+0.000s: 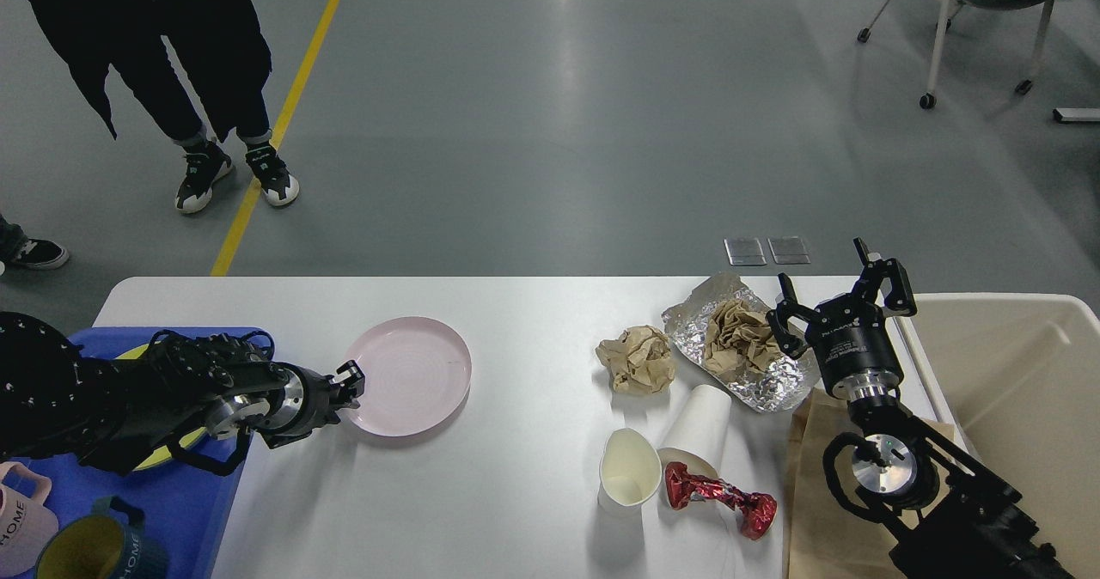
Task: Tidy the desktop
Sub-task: 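Grasp the rim of the pink plate with the left gripper, then lift the pink plate and lay it onto the yellow plate on the tray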
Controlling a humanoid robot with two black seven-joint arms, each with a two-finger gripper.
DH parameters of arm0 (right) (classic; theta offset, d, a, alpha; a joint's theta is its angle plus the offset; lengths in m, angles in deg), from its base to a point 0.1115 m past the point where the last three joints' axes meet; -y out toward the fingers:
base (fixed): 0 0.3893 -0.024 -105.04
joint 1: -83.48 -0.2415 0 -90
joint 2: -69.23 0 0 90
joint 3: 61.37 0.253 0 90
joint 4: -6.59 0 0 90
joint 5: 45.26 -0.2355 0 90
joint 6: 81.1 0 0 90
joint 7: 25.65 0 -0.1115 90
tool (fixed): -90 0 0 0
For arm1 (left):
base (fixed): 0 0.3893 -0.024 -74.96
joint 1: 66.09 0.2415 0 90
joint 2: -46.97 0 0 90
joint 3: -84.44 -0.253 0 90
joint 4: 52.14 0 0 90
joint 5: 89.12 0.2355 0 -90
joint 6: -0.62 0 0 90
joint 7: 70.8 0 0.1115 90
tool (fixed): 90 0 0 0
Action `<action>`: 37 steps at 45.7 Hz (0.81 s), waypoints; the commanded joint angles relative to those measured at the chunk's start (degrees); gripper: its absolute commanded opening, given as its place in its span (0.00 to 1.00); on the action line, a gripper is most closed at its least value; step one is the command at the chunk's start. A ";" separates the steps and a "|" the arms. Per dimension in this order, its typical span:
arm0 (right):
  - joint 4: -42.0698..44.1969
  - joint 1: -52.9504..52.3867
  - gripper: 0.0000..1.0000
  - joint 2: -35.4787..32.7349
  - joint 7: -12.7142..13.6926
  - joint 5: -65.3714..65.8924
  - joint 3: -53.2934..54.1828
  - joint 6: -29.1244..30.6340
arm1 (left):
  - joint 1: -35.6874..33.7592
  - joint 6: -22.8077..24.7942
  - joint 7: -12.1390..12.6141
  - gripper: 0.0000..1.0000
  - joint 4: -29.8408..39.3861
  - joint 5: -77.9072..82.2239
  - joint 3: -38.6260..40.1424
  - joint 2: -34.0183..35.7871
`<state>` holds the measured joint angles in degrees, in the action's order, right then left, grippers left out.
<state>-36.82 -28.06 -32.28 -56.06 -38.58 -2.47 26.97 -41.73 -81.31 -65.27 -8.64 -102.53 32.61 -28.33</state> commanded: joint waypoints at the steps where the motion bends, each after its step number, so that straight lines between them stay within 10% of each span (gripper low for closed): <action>1: 0.00 0.00 1.00 0.00 0.00 0.00 -0.02 0.03 | 0.16 0.01 -0.08 0.20 0.00 -0.04 0.24 0.07; 9: 0.00 0.00 1.00 0.00 0.00 0.00 -0.02 0.03 | 0.25 1.06 -0.08 0.01 0.00 -0.04 0.24 0.24; 37: 0.00 0.00 1.00 0.00 0.00 0.00 -0.02 -0.05 | -3.87 12.40 -0.52 0.00 1.93 -0.39 3.05 3.23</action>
<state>-36.78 -28.06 -32.28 -56.06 -38.57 -2.43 26.93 -43.80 -71.43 -65.86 -8.00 -102.91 35.74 -26.25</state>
